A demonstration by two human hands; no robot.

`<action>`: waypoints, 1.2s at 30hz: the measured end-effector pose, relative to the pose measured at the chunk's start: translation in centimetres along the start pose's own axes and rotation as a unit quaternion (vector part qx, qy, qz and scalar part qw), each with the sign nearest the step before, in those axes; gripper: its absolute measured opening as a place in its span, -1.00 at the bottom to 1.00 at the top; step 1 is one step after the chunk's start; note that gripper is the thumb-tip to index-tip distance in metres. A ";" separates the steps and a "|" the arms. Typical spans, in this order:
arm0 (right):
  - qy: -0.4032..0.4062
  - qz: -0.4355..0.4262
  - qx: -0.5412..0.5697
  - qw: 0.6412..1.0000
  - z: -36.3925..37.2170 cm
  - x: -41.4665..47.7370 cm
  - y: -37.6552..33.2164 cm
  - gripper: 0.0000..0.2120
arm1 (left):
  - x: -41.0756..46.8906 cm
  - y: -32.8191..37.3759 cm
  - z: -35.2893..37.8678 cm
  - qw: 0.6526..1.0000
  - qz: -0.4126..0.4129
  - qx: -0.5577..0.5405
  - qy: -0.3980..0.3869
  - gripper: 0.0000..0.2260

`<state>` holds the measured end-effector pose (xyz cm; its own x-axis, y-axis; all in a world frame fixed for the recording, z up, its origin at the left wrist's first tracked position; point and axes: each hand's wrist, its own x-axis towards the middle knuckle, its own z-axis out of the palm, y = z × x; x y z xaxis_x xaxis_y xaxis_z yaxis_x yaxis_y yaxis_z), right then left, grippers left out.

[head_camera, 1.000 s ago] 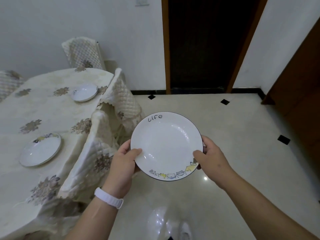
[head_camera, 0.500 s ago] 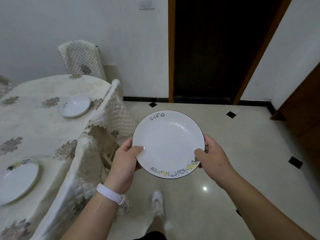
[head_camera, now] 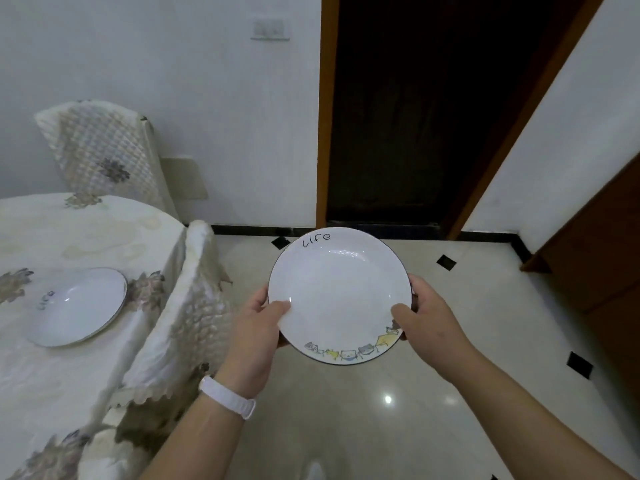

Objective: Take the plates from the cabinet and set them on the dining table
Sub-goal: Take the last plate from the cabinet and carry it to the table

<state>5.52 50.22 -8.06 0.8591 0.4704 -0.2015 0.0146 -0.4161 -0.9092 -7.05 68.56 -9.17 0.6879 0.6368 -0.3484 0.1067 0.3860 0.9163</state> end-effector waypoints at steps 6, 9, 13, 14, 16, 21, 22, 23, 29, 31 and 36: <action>0.005 -0.003 0.006 1.000 0.5 6.6 -1.9 -0.58 | 6.6 3.0 0.8 1.000 0.006 0.003 -0.022 -0.70; -0.002 -0.001 0.012 1.000 0.7 10.0 -2.5 -0.59 | 9.7 3.8 1.4 1.000 0.012 0.012 -0.011 -0.69; -0.015 -0.007 0.008 1.000 0.9 14.6 -2.3 -0.59 | 13.7 4.4 2.6 0.999 0.023 0.042 0.015 -0.68; -0.019 -0.008 0.005 1.000 0.7 16.0 -2.2 -0.59 | 14.7 4.7 3.0 0.998 0.025 0.048 0.017 -0.67; -0.033 -0.010 0.002 0.999 0.5 19.0 -1.9 -0.60 | 16.9 5.2 4.1 0.998 0.026 0.056 0.023 -0.65; -0.069 -0.009 0.030 0.997 -0.8 27.9 -1.5 -0.62 | 23.2 6.7 7.9 0.996 0.026 0.065 0.055 -0.65; -0.078 -0.007 0.033 0.996 -1.2 29.7 -1.6 -0.62 | 24.5 7.1 8.9 0.995 0.025 0.067 0.062 -0.65; -0.086 -0.006 0.035 0.996 -1.8 31.5 -1.8 -0.61 | 25.8 7.5 9.9 0.995 0.024 0.072 0.071 -0.64; -0.120 -0.020 0.038 0.992 -5.7 41.3 -3.7 -0.60 | 32.6 10.2 16.0 0.990 0.051 0.079 0.106 -0.63; -0.122 -0.026 0.032 0.992 -6.3 44.1 -4.5 -0.59 | 34.3 10.9 17.3 0.989 0.054 0.070 0.118 -0.63; -0.166 -0.051 0.043 0.984 -5.5 48.7 -6.2 -0.55 | 37.2 12.6 17.4 0.983 0.059 0.048 0.166 -0.64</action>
<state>50.08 71.41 -10.20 0.6401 0.7408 -0.2036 0.0363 -0.2939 -0.9551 32.35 85.50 -7.12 0.4282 0.8627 -0.2690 0.1188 0.2414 0.9631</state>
